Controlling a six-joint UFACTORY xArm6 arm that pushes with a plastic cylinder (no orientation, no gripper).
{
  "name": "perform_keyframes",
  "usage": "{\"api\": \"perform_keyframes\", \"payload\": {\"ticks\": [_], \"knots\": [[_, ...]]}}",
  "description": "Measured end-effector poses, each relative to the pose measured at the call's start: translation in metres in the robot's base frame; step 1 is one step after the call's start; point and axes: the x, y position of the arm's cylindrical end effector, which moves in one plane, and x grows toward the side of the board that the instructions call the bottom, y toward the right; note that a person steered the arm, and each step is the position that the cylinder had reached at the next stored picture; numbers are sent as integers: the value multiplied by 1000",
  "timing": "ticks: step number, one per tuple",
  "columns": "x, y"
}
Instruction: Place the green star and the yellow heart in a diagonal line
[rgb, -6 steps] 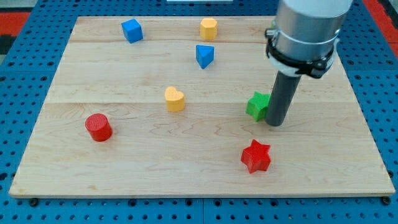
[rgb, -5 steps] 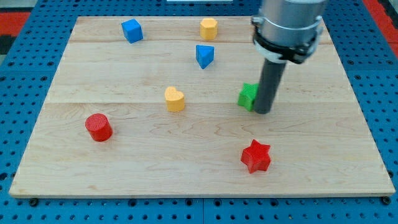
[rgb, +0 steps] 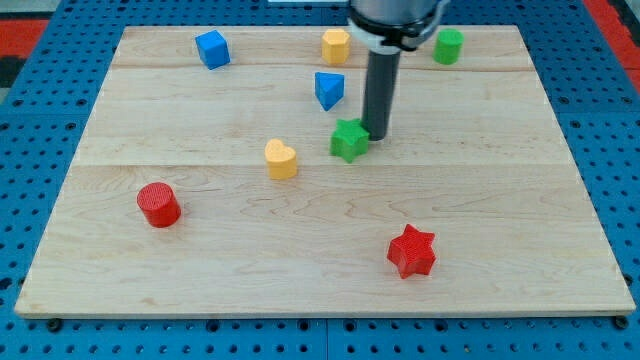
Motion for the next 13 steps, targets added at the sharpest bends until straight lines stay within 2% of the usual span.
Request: {"api": "perform_keyframes", "payload": {"ticks": [1, 3, 4, 6, 8, 11, 13], "knots": [[-3, -11], [-52, -91], [-47, -101], [10, -119], [51, -102], [88, -103], [90, -57]]}}
